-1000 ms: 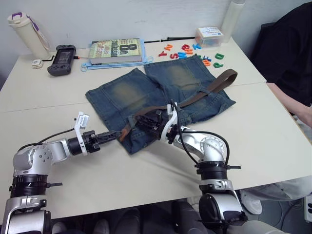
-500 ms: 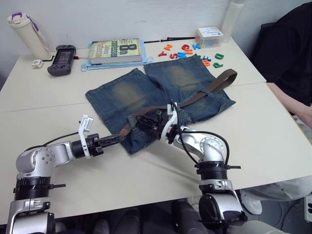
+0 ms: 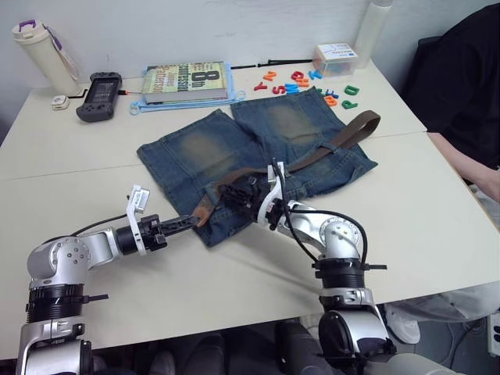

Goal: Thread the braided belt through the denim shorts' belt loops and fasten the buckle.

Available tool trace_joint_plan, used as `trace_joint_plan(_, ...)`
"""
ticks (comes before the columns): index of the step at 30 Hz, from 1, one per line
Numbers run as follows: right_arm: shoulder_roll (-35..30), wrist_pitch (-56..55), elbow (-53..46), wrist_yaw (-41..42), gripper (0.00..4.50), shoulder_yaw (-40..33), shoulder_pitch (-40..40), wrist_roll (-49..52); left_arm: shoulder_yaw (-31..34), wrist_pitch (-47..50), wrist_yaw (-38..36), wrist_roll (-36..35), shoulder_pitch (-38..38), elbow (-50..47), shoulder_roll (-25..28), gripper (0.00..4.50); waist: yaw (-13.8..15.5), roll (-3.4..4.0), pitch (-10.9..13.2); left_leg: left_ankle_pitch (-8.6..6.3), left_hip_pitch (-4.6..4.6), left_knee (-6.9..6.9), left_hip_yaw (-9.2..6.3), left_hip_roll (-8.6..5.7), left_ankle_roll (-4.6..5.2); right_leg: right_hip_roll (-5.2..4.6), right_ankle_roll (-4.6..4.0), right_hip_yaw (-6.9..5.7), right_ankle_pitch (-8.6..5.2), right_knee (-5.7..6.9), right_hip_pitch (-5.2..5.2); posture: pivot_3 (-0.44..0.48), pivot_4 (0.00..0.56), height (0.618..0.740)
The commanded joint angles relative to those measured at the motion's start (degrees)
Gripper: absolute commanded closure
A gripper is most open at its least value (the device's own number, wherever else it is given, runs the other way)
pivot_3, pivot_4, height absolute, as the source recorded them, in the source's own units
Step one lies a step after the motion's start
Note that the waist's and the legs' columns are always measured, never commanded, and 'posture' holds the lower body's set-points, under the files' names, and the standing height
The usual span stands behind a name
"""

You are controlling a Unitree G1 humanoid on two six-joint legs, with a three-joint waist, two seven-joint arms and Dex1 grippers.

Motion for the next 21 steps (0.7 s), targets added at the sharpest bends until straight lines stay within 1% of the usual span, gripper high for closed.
trace_joint_plan(1, 1.96, 1.18, -5.25, -1.17, 2.65, 1.01, 1.02, 1.0, 1.82, -0.37, 0.07, -1.38, -0.36, -2.35, -0.57, 4.5, 0.01, -0.01, 0.0, 0.0, 0.0, 0.0, 0.0, 0.0, 0.0, 0.0, 0.0, 0.0, 0.0, -0.01, 0.01, 0.0, 0.15, 0.74)
trace_joint_plan(3, 1.41, 1.83, -9.75, -3.63, 1.67, 0.22, 1.86, 3.04, 1.95, -0.45, 0.18, -1.31, -0.11, -2.41, -0.96, 4.5, 0.05, 0.0, 0.0, 0.0, 0.0, 0.01, 0.0, 0.0, 0.0, 0.0, 0.0, 0.0, 0.0, 0.0, 0.01, 0.0, 0.15, 0.74)
trace_joint_plan(4, 1.11, 2.18, -11.69, -4.78, 1.28, -0.16, 2.24, 4.14, 1.97, -0.53, 0.22, -1.27, 0.04, -2.46, -1.13, 4.5, 0.09, 0.0, 0.0, 0.0, 0.0, 0.0, -0.01, 0.0, 0.0, 0.0, 0.0, -0.01, 0.0, -0.01, 0.0, 0.0, 0.15, 0.74)
trace_joint_plan(5, -0.08, 3.21, -14.43, -6.25, 0.67, -0.32, 3.14, 5.08, 2.03, -0.7, 0.29, -1.26, 0.26, -2.5, -1.38, 4.5, 0.1, 0.0, 0.0, 0.0, 0.0, 0.0, -0.01, 0.0, 0.0, -0.01, 0.0, -0.01, 0.0, -0.01, 0.0, 0.0, 0.15, 0.74)
trace_joint_plan(6, -1.68, 4.47, -17.03, -7.33, 0.28, -0.4, 4.21, 5.94, 2.05, -0.9, 0.3, -1.21, 0.5, -2.57, -1.58, 4.5, 0.15, 0.0, 0.0, 0.0, 0.0, 0.0, -0.01, 0.0, 0.0, -0.01, 0.0, 0.0, 0.0, -0.01, 0.01, 0.0, 0.15, 0.74)
trace_joint_plan(7, -4.03, 6.11, -19.74, -8.19, 0.03, 0.0, 5.21, 5.81, 2.14, -1.07, 0.36, -1.18, 0.71, -2.64, -1.8, 4.5, 0.2, -0.01, 0.0, 0.0, 0.0, -0.01, -0.02, 0.0, 0.0, -0.01, 0.0, -0.01, 0.0, -0.02, 0.01, 0.0, 0.15, 0.74)
trace_joint_plan(11, -11.2, 8.4, -26.38, -9.7, 0.03, -0.56, 6.63, 7.93, 2.39, -1.69, 0.47, -0.94, 1.26, -2.72, -2.29, 4.5, 0.43, -0.01, 0.0, -0.04, -0.02, 0.05, -0.02, -0.07, 0.07, -0.08, 0.0, 0.0, 0.0, -0.06, 0.05, 0.0, 0.15, 0.74)
trace_joint_plan(14, -18.29, 9.16, -29.19, -7.94, 0.03, -1.13, 4.45, 8.54, 2.64, -1.86, 0.69, -0.82, 1.48, -2.84, -2.68, 4.5, 0.28, -0.01, 0.0, -0.04, -0.02, 0.04, -0.01, -0.07, 0.08, -0.06, 0.0, 0.0, 0.0, -0.03, 0.03, 0.0, 0.15, 0.74)
trace_joint_plan(15, -21.54, 9.21, -30.22, -6.32, 0.03, -0.05, 3.41, 6.14, 2.68, -1.92, 0.76, -0.81, 1.55, -2.9, -2.81, 4.5, 0.26, -0.01, 0.0, -0.04, -0.02, 0.03, -0.01, -0.03, 0.08, -0.03, 0.0, 0.0, 0.0, -0.04, 0.03, 0.0, 0.15, 0.74)
trace_joint_plan(17, -27.54, 8.79, -31.91, -2.56, 0.03, 4.49, 2.3, -0.56, 2.69, -2.0, 0.93, -0.83, 1.8, -3.21, -3.04, 4.5, 0.37, 0.0, 0.01, -0.04, -0.02, 0.03, 0.0, -0.03, 0.08, -0.02, 0.0, 0.0, 0.0, -0.03, 0.02, 0.0, 0.15, 0.74)
trace_joint_plan(19, -30.06, 7.42, -32.04, 0.5, 0.03, 8.23, 2.63, -4.82, 2.75, -1.94, 1.17, -0.95, 1.95, -3.5, -3.24, 4.5, 0.4, -0.05, -0.02, -0.06, -0.02, 0.02, -0.01, -0.05, 0.1, -0.01, 0.0, -0.03, 0.0, -0.08, 0.05, 0.0, 0.15, 0.74)
trace_joint_plan(20, -29.98, 6.47, -31.46, 1.25, 0.26, 9.2, 3.03, -6.35, 2.79, -1.91, 1.29, -1.01, 1.98, -3.64, -3.31, 4.5, 0.34, -0.07, -0.03, -0.07, -0.02, 0.02, -0.01, -0.04, 0.12, 0.0, 0.0, -0.02, 0.0, -0.1, 0.06, 0.0, 0.15, 0.74)
trace_joint_plan(21, -29.76, 5.76, -31.04, 1.9, 0.59, 9.71, 3.33, -7.52, 2.81, -1.9, 1.37, -1.06, 1.99, -3.73, -3.35, 4.5, 0.31, -0.07, -0.03, -0.07, -0.02, 0.02, 0.0, -0.04, 0.12, 0.0, 0.0, -0.01, 0.0, -0.1, 0.05, 0.0, 0.15, 0.74)
